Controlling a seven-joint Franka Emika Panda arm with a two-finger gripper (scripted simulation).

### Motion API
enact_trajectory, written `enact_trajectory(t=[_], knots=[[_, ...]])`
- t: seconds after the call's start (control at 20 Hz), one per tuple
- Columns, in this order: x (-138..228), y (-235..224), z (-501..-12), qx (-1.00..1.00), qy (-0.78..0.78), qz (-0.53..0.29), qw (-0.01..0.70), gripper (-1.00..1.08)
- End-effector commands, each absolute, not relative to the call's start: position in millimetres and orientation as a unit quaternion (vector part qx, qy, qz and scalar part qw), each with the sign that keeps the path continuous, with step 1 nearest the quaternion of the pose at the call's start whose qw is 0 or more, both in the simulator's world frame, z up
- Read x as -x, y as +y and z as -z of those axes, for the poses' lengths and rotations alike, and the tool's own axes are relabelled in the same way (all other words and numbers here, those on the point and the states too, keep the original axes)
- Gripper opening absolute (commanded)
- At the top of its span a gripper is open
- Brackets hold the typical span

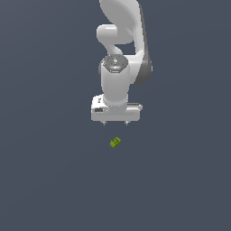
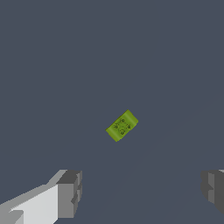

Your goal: Pick up the object and move it to a goal position.

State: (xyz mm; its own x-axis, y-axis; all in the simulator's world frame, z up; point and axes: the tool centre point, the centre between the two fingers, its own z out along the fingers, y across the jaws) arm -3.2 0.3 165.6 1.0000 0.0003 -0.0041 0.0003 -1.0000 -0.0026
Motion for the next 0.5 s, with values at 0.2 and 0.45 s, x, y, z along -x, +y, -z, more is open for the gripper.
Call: enact_trajectory(t=[0.2,0.45], knots=[[1,6,-168,1.0,-0.006,0.0,0.005,1.0],[-3,19,-174,1.0,-0.022,0.005,0.013,1.0]])
